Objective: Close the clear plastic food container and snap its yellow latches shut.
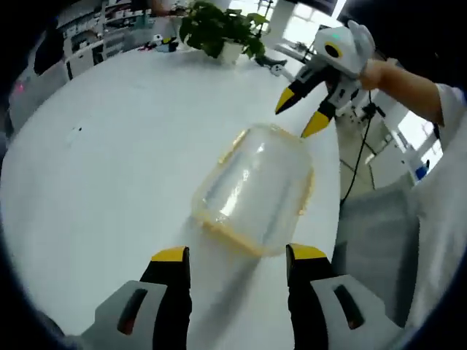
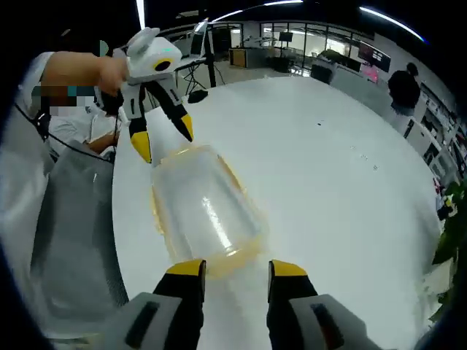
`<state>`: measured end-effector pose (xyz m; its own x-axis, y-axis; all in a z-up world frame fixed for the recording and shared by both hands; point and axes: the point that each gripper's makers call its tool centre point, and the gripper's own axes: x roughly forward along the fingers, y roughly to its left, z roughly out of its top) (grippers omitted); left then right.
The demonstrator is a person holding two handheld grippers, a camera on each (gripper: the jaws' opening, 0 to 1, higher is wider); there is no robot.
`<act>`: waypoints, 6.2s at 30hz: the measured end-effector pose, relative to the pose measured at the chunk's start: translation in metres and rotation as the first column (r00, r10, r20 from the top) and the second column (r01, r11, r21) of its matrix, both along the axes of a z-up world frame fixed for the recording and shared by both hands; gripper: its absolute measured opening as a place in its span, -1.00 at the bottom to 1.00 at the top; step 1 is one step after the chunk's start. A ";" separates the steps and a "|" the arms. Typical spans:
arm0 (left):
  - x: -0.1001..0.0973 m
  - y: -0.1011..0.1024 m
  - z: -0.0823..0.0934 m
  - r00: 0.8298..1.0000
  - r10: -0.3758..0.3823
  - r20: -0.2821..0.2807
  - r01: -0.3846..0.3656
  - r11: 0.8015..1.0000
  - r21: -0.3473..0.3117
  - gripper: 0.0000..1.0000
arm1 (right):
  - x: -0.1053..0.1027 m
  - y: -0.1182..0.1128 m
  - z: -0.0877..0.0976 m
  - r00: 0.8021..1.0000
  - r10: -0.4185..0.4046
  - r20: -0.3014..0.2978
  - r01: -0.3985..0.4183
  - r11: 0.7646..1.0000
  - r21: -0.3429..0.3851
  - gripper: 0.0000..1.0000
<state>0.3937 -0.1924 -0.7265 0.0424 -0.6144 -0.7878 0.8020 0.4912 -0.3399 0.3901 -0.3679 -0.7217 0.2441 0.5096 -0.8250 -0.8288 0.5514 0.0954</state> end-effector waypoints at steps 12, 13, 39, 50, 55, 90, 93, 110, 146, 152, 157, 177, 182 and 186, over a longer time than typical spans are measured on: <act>0.006 -0.008 -0.003 0.955 0.272 -0.116 -0.277 0.960 -0.031 -0.12 | -0.003 0.006 -0.013 0.933 -0.304 -0.192 0.316 0.948 0.039 -0.38; 0.006 -0.008 -0.003 0.951 0.285 -0.116 -0.290 0.956 -0.029 -0.12 | -0.002 0.006 -0.012 0.933 -0.306 -0.188 0.317 0.948 0.033 -0.38; 0.002 -0.022 -0.011 0.943 0.321 -0.089 -0.320 0.947 0.018 -0.29 | -0.005 0.024 -0.016 0.905 -0.339 -0.259 0.350 0.937 -0.002 -0.32; 0.001 -0.023 -0.013 0.947 0.303 -0.103 -0.302 0.953 0.019 -0.38 | -0.006 0.028 -0.016 0.904 -0.349 -0.247 0.355 0.935 -0.024 -0.31; 0.003 -0.025 -0.010 0.941 0.324 -0.102 -0.325 0.946 0.003 -0.38 | -0.005 0.028 -0.017 0.907 -0.339 -0.250 0.344 0.939 -0.026 -0.31; 0.000 -0.008 -0.004 0.984 0.172 0.041 -0.171 0.985 -0.007 -0.09 | -0.013 0.021 -0.006 0.969 -0.186 -0.162 0.185 0.983 -0.021 -0.17; 0.000 -0.006 -0.001 0.989 0.128 0.072 -0.128 0.992 -0.001 -0.06 | -0.016 0.021 0.002 0.982 -0.127 -0.139 0.128 0.992 -0.002 -0.22; 0.005 -0.025 0.030 0.945 -0.142 0.294 0.160 0.986 -0.036 -0.18 | -0.016 0.051 0.038 0.986 0.159 0.042 -0.162 0.982 0.098 -0.34; -0.010 -0.088 0.019 0.828 -0.415 0.377 0.450 0.893 -0.007 -0.34 | -0.001 0.094 0.014 0.927 0.361 0.103 -0.369 0.927 0.066 -0.38; -0.014 -0.091 0.015 0.822 -0.428 0.375 0.462 0.887 0.000 -0.26 | 0.001 0.095 0.010 0.920 0.379 0.096 -0.385 0.922 0.045 -0.39; -0.021 -0.091 0.010 0.812 -0.450 0.371 0.477 0.879 0.022 -0.20 | 0.003 0.095 0.007 0.915 0.394 0.092 -0.398 0.917 0.030 -0.40; -0.030 -0.092 -0.007 0.711 -0.534 0.458 0.520 0.837 0.169 0.23 | 0.014 0.088 -0.008 0.883 0.469 0.007 -0.467 0.881 -0.073 -0.06; -0.025 -0.092 -0.007 0.690 -0.545 0.477 0.515 0.832 0.206 0.14 | 0.013 0.087 -0.010 0.863 0.505 -0.031 -0.506 0.860 -0.068 -0.03; -0.025 -0.094 -0.009 0.677 -0.545 0.496 0.513 0.831 0.214 0.16 | 0.014 0.087 -0.012 0.859 0.506 -0.078 -0.511 0.857 -0.066 -0.03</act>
<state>0.3688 -0.2859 -0.7353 0.1301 -0.6201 -0.7737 0.9741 -0.0656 0.2164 0.4044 -0.2809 -0.7339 -0.0783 0.4805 -0.8735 -0.9904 0.0624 0.1230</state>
